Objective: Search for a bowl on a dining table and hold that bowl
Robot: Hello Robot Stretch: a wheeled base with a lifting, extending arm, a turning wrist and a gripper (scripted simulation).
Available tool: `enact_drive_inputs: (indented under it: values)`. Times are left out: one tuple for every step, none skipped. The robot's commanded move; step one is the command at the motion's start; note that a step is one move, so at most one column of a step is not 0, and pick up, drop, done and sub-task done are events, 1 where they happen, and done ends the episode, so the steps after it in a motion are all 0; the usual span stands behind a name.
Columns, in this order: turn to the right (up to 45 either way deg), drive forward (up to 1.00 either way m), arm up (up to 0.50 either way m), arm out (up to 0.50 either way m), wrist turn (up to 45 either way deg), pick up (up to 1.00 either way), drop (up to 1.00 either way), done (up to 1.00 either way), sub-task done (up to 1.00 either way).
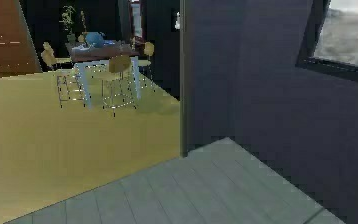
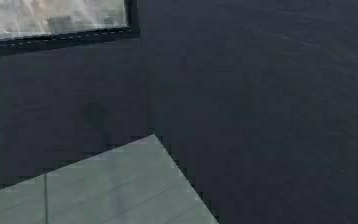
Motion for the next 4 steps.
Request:
enact_drive_inputs:
  values:
    - [-30.0,0.0,0.0,0.0,0.0,0.0,0.0,0.0,0.0]
    - [0.0,1.0,0.0,0.0,0.0,0.0,0.0,0.0,0.0]
    - [0.0,1.0,0.0,0.0,0.0,0.0,0.0,0.0,0.0]
    - [0.0,0.4,0.0,0.0,0.0,0.0,0.0,0.0,0.0]
